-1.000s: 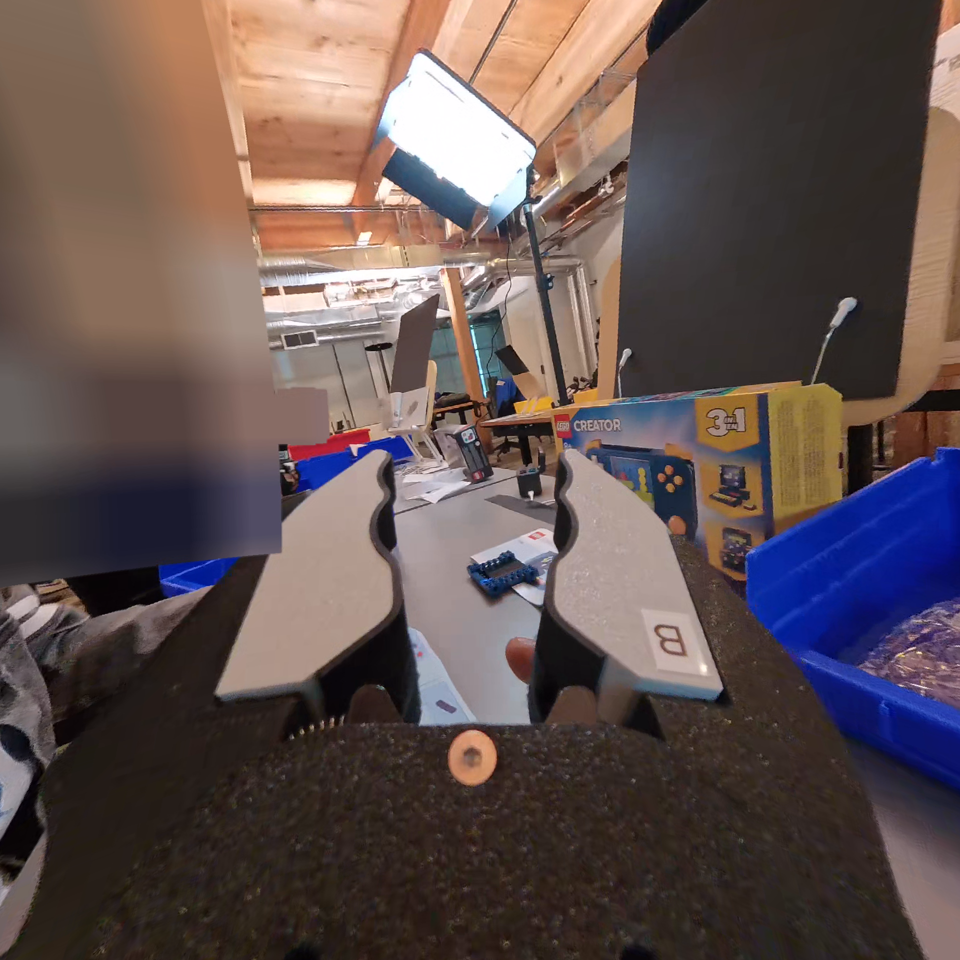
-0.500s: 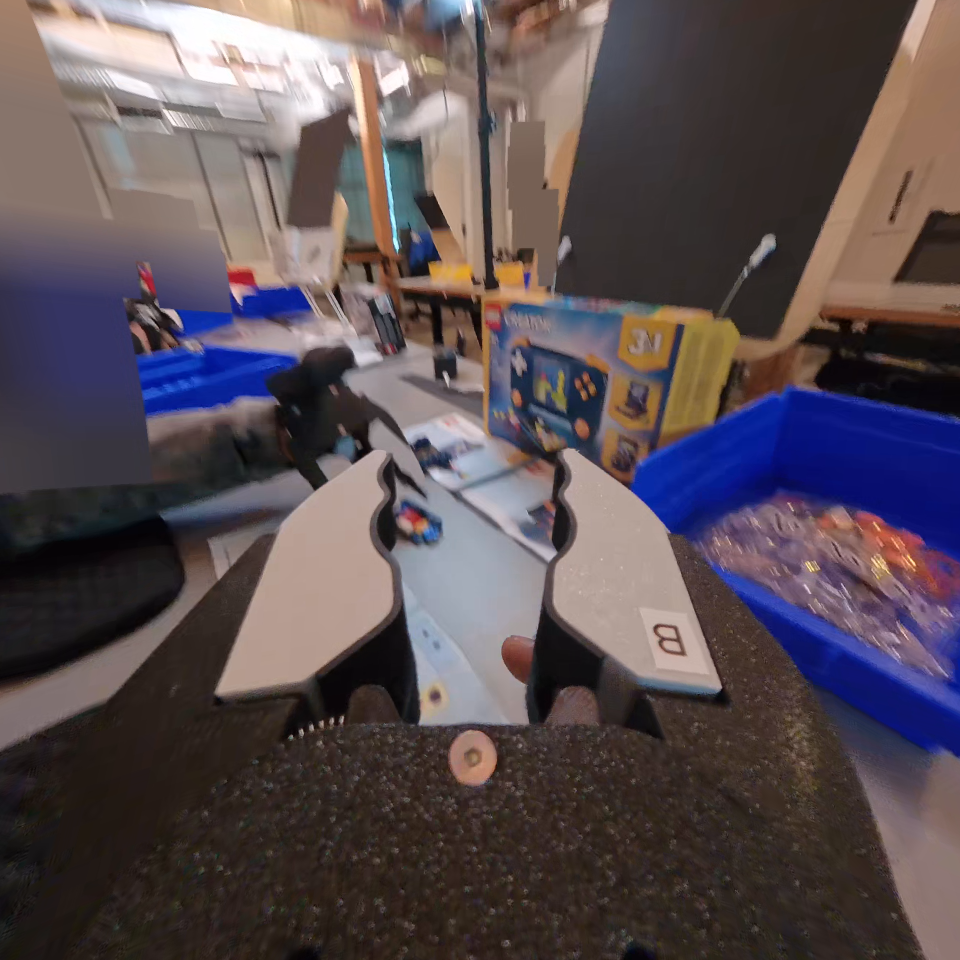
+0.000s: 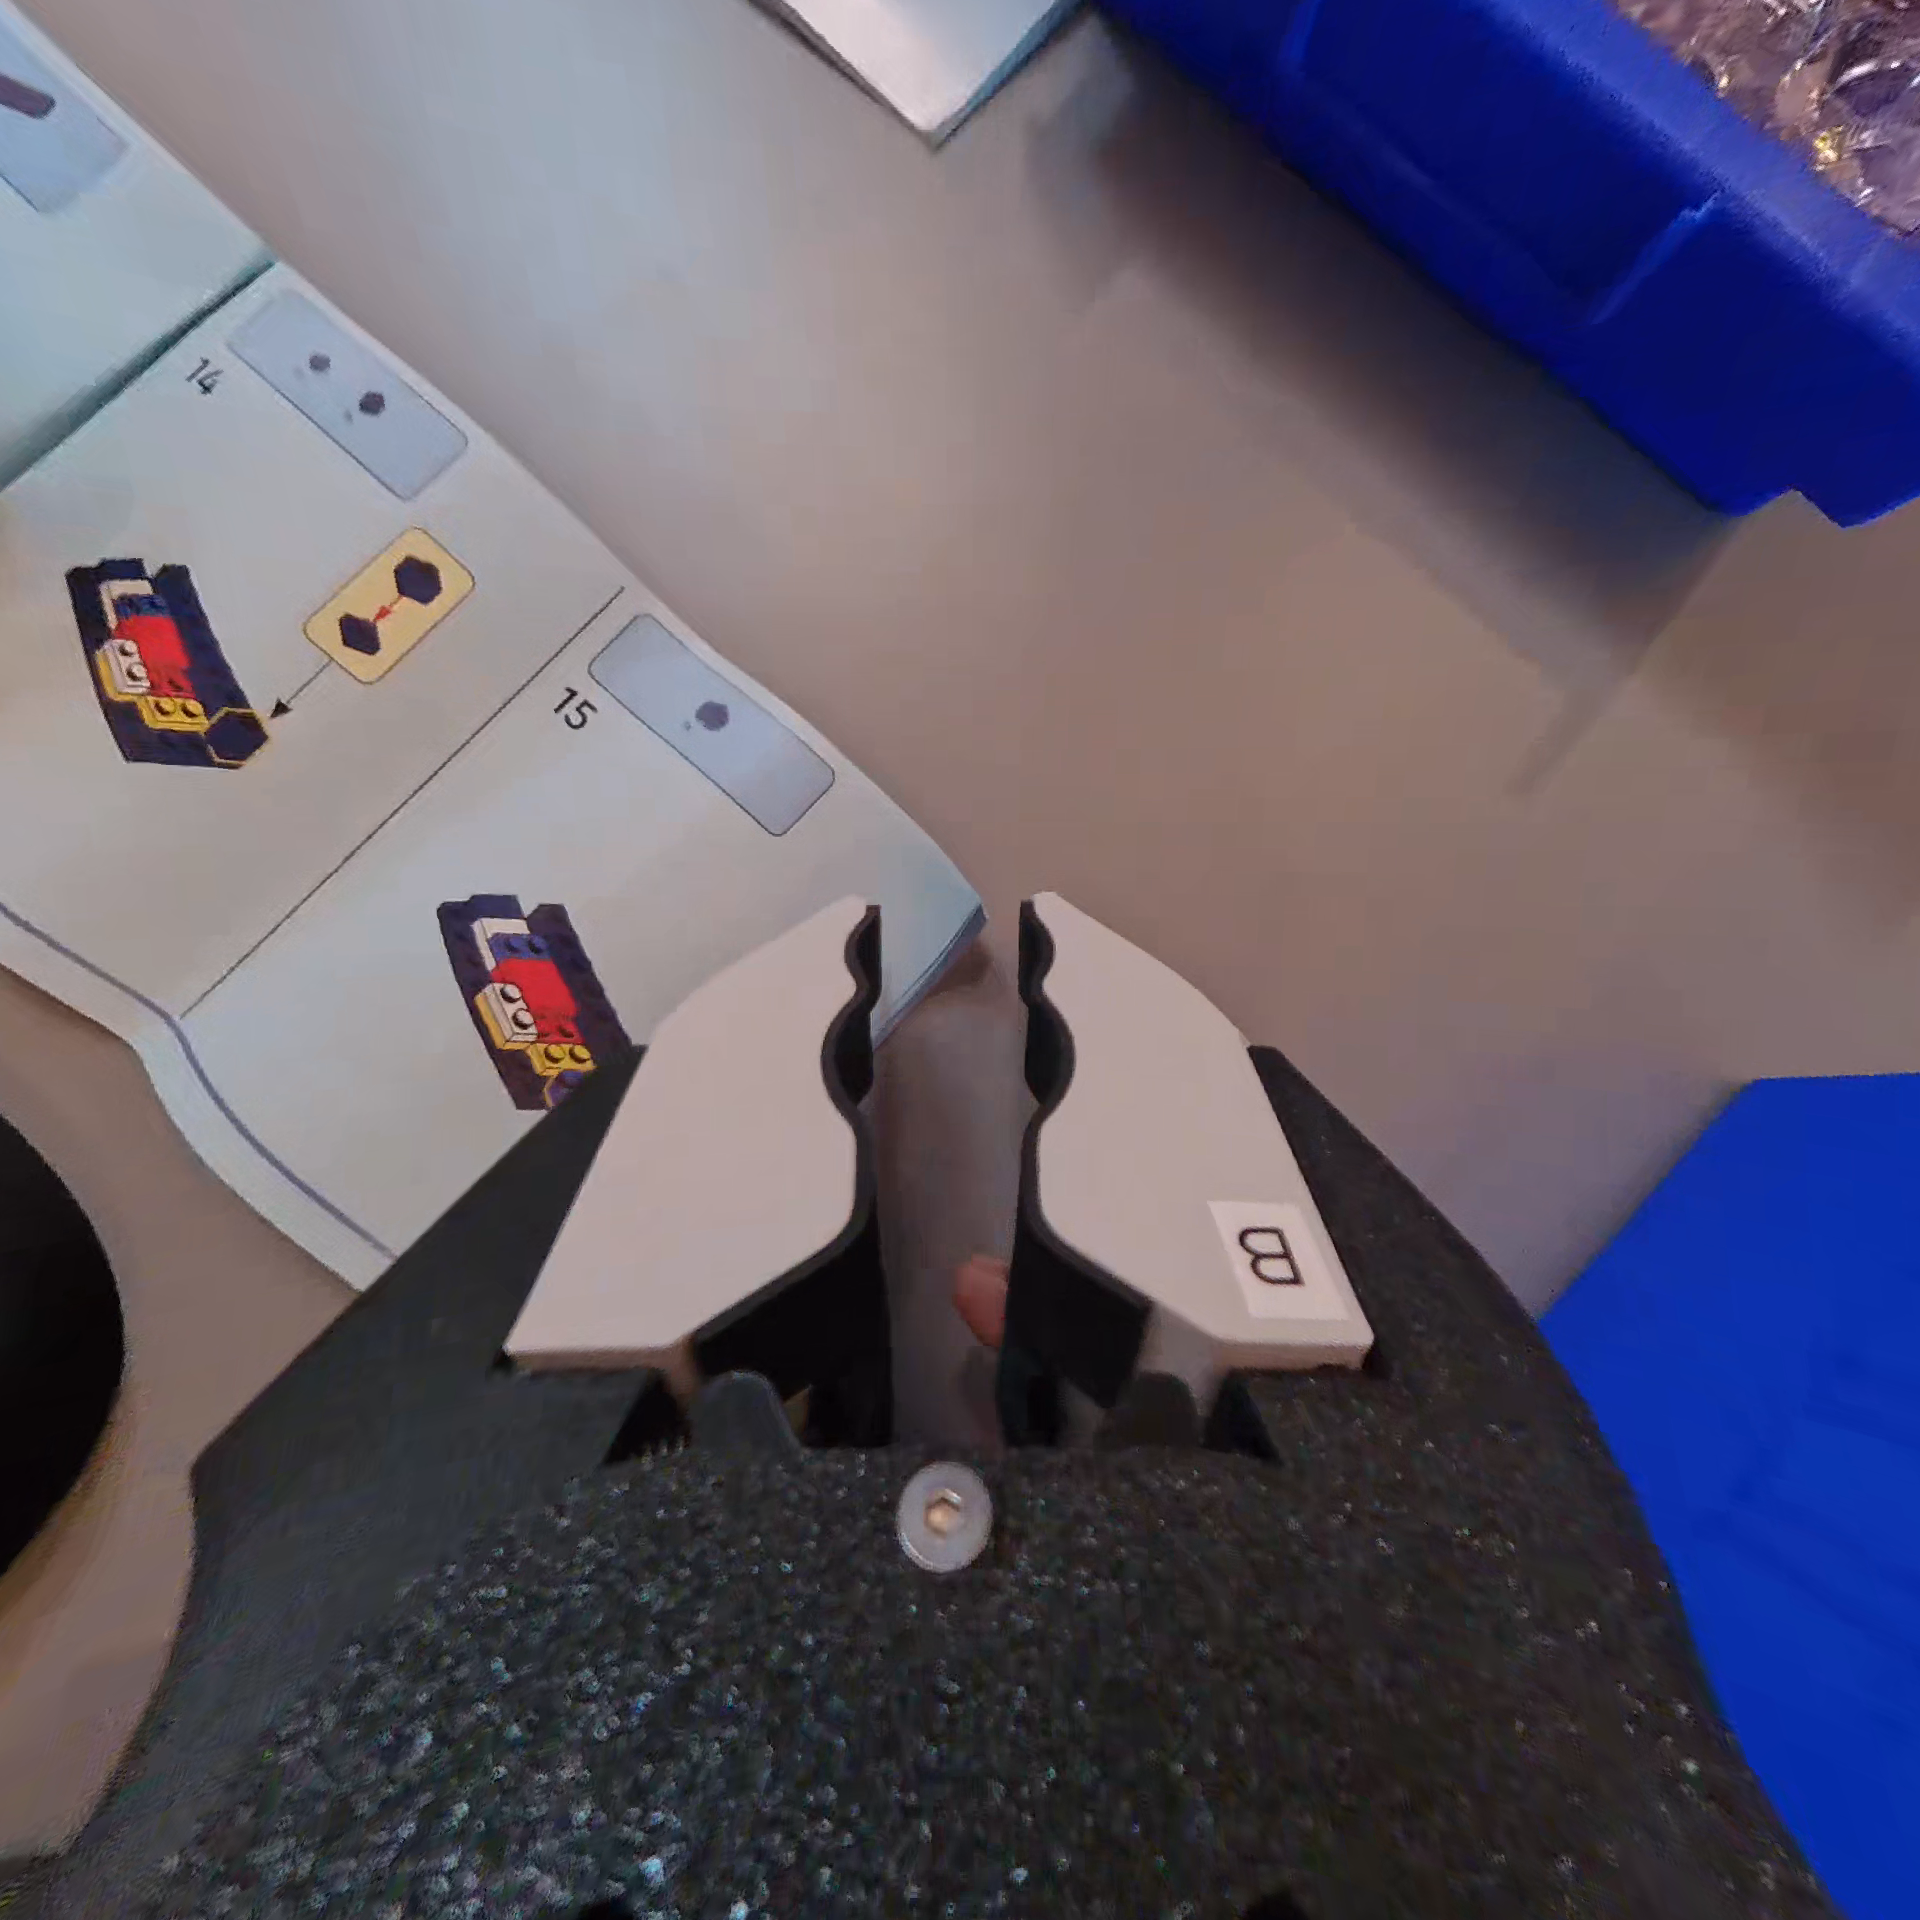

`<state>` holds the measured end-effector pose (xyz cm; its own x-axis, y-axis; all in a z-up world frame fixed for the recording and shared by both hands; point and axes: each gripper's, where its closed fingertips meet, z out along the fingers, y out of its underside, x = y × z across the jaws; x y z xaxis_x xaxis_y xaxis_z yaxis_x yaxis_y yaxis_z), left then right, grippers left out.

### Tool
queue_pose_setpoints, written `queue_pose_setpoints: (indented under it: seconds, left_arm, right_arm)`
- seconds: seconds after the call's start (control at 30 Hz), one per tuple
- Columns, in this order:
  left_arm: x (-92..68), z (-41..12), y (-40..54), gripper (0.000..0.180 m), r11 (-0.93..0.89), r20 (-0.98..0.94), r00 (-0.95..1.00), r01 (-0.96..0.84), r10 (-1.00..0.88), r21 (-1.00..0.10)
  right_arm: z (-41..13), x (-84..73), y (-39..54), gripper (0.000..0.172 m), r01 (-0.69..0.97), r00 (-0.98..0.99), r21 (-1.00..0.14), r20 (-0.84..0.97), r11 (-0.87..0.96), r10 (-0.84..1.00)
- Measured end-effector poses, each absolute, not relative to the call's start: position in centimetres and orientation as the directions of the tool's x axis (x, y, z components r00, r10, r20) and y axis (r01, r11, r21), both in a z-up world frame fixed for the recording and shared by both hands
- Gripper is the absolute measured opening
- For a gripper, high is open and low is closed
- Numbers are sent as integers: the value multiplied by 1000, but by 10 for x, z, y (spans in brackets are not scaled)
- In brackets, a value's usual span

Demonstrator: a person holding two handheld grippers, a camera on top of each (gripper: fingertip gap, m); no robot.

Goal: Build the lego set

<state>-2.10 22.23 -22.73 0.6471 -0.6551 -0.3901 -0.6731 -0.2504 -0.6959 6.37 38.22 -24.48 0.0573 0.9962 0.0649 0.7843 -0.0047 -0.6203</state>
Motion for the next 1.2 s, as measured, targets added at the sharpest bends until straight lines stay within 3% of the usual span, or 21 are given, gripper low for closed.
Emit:
queue_pose_setpoints:
  seconds: [0.1, 0.23, 0.37, 0.5, 0.57, 0.67, 0.8, 1.0, 1.2]
  left_arm:
    - [-17, -226, 221, 41, -225, -379, 648, -652, -660, -724]
    - [-25, -216, 223, 40, -220, -362, 688, -604, -629, -766]
    - [-34, -210, 227, 40, -213, -382, 716, -589, -585, -779]
    - [-35, -183, 235, 43, -124, -376, 783, -493, -496, -861]
    - [-30, -161, 236, 40, -41, -343, 810, -410, -476, -911]
    - [-14, -130, 242, 33, 97, -311, 818, -304, -484, -948]
    - [4, -132, 261, 29, 151, -452, 710, -446, -540, -882]
    - [17, -134, 264, 6, 210, -453, 671, -414, -587, -886]
    - [15, -136, 263, 0, 209, -430, 688, -385, -584, -899]
  right_arm:
    - [-248, 62, 382, 23, 790, 25, -611, 99, 41, 995]
    - [-244, 60, 381, 0, 788, -20, -604, 171, 121, 985]
    - [-218, 51, 374, 0, 709, -98, -651, 290, 271, 952]
    - [-141, 29, 322, 0, 277, -209, -767, 540, 579, 815]
    - [-111, 25, 290, 0, 61, -222, -772, 607, 632, 763]
    - [-99, 20, 265, 0, -49, -261, -786, 606, 617, 751]
    - [-105, 10, 250, 0, -88, -332, -827, 550, 555, 766]
    - [-98, 8, 241, 0, -153, -360, -869, 492, 470, 793]
    - [-105, 6, 251, 0, -104, -362, -904, 423, 415, 831]
